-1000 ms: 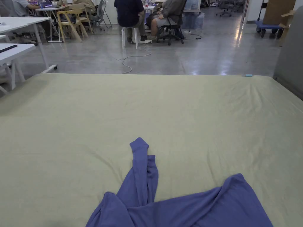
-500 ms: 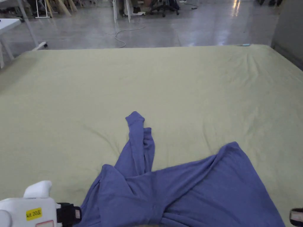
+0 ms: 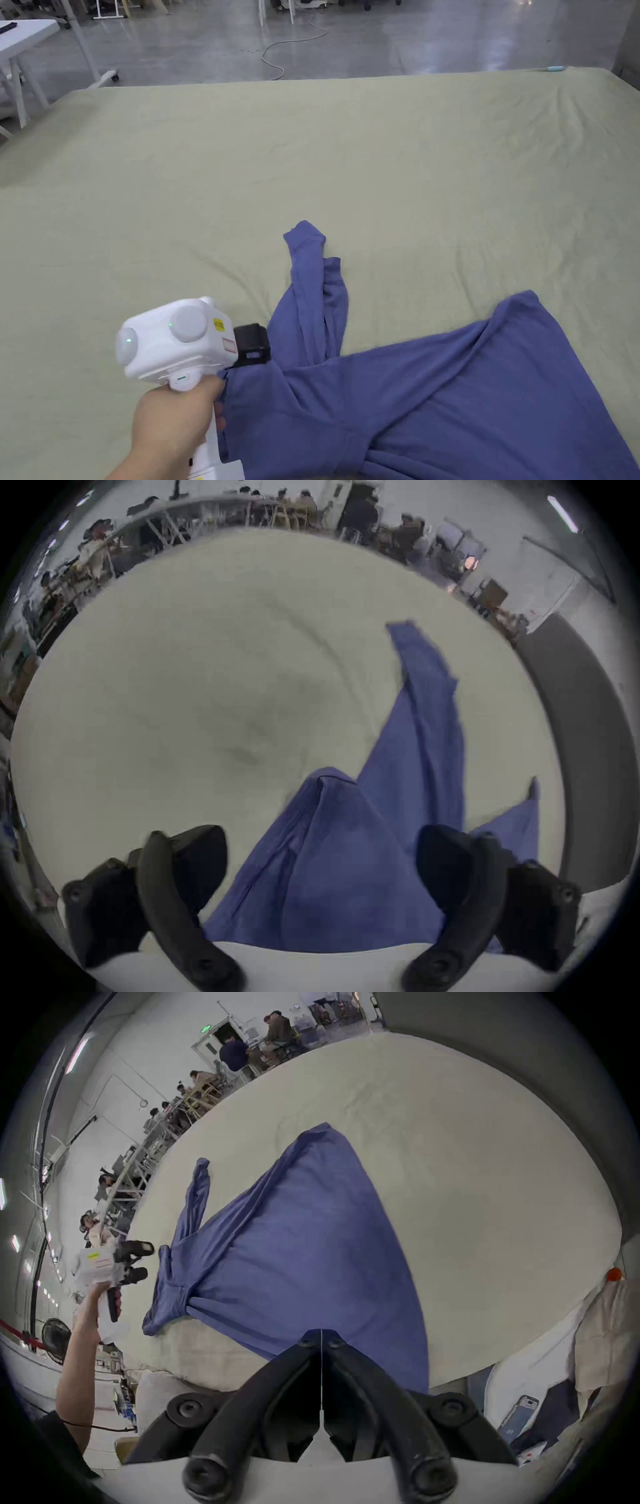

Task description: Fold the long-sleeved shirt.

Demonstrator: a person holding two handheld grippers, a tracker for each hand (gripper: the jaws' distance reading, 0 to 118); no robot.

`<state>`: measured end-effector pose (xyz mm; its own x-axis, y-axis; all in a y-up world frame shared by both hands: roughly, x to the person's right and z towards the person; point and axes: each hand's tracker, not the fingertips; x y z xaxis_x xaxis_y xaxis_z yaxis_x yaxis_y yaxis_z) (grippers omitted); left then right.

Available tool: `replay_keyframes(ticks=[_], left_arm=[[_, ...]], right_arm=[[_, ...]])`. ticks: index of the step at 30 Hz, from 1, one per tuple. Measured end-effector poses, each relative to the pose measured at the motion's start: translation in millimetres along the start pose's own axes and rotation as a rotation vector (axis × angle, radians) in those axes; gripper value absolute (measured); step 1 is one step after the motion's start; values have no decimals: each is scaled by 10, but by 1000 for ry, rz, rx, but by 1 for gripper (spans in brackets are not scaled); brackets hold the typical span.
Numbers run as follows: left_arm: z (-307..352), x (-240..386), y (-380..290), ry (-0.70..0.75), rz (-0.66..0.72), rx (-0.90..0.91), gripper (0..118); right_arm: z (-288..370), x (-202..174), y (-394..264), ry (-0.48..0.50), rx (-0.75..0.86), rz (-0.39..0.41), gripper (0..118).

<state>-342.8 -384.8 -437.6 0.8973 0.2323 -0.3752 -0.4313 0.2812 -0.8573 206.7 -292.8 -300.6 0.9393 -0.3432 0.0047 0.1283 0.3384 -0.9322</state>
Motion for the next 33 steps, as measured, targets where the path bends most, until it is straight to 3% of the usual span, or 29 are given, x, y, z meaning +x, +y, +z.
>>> replay_keyframes(ticks=[2,4,5,7,10,13,14,15,16,17,18,19,22,23,24,25,26,27,28,29,30,32,33], left_arm=[[-224,21,-30,74,-67,-38,84],[-108,33,-3,83,-113,45,80],[-8,44,1,101,-138,62,69],[257,38,-28,74,-148,116,5],[595,-34,-94,-19,-109,155,5],[860,-108,-111,-24,-146,221,5],[959,-109,-137,-52,-156,233,5],[1093,1,-299,-72,-140,234,5],[1184,17,-357,-91,-137,240,5],[1278,35,-421,-105,-135,250,5],[1367,50,-484,-119,-134,259,5],[1415,13,-472,-131,-131,269,5],[1550,23,-578,-147,-122,276,5],[1571,20,-595,-143,-123,278,5],[1592,13,-617,-145,-118,274,5],[1608,-6,-627,-147,-116,274,5],[1623,-32,-626,-161,-106,269,5],[1633,-69,-633,-172,-96,268,5],[1656,-79,-619,-174,-92,266,5],[1695,-85,-593,-173,-92,266,5],[1749,-88,-559,-177,-92,272,5],[1895,-82,-437,-200,-111,284,5],[2006,-57,-344,-223,-115,293,5]], right_arm=[[-29,52,43,-6,-7,-9,0],[-64,43,134,-37,-12,10,0],[-81,22,209,-47,-12,25,0],[-135,-62,427,-57,-11,60,0],[-247,-278,967,-45,20,149,0],[-469,-568,1630,-34,52,162,0],[-610,-646,1892,-21,46,175,6],[-768,-718,2124,-10,33,175,37],[-963,-777,2321,-14,11,163,84],[-1201,-838,2495,-49,-51,141,118],[-1397,-895,2607,-21,-12,112,115],[-1594,-897,2684,-101,-77,156,115],[-2068,-929,2842,-257,-233,163,114],[-2190,-879,2822,-285,-269,149,102],[-2274,-820,2787,-302,-290,123,73],[-2281,-763,2733,-287,-292,95,58],[-2405,-656,2860,-252,-273,123,46],[-2298,-680,2854,-251,-221,195,6],[-2191,-680,2831,-205,-200,230,0],[-2028,-638,2778,-120,-193,196,0],[-1799,-889,2689,-166,-141,233,0],[-1337,-972,2587,-131,-56,352,0],[-930,-1041,2536,-122,-15,368,0]])
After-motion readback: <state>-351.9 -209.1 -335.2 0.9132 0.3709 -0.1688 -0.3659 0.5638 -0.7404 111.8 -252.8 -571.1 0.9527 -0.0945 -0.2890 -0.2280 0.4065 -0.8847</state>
